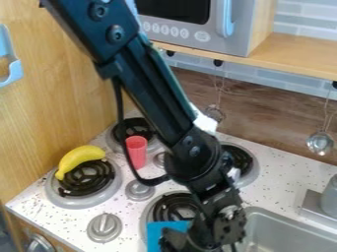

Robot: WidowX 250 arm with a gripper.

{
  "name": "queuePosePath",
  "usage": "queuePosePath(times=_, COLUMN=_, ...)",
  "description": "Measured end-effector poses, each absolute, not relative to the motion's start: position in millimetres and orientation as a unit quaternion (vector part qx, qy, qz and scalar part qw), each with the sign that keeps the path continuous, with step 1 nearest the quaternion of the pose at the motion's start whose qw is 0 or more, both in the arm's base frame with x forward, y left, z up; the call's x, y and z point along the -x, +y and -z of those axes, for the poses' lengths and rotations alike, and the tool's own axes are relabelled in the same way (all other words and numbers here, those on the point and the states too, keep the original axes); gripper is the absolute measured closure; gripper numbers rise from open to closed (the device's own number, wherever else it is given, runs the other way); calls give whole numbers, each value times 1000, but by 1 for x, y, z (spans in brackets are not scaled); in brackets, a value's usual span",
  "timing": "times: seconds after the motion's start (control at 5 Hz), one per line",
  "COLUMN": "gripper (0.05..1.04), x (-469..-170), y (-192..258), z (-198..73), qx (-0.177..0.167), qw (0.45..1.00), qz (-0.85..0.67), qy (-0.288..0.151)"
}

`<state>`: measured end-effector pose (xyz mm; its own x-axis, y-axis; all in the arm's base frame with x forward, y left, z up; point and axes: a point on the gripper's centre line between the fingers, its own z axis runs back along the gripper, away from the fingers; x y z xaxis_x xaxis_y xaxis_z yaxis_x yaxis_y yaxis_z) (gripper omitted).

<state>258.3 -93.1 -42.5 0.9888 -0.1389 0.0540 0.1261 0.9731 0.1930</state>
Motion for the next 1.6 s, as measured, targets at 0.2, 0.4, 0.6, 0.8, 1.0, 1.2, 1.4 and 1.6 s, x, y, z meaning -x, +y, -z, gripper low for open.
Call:
queuePosePath(times=0.2, gripper=82, x=-279, y=-97, z=46, qx=-100, qw=992, qz=71, qy=-35)
queuePosePath(times=0.4, gripper=82, x=-308, y=-93, z=38, qx=-104, qw=992, qz=53, qy=-50)
queuePosePath(times=0.6, gripper=82, x=-333, y=-83, z=37, qx=-116, qw=991, qz=36, qy=-53)
queuePosePath(times=0.8, gripper=82, x=-354, y=-78, z=33, qx=-123, qw=990, qz=28, qy=-63)
queuePosePath(times=1.0, gripper=82, x=-373, y=-71, z=28, qx=-127, qw=989, qz=20, qy=-72)
queuePosePath(times=1.2, gripper=82, x=-396, y=-75, z=22, qx=-128, qw=988, qz=19, qy=-88)
queuePosePath(times=1.4, gripper=82, x=-410, y=-83, z=20, qx=-115, qw=989, qz=16, qy=-92)
queuePosePath(times=1.6, gripper=82, x=-404, y=-82, z=25, qx=-109, qw=990, qz=23, qy=-84)
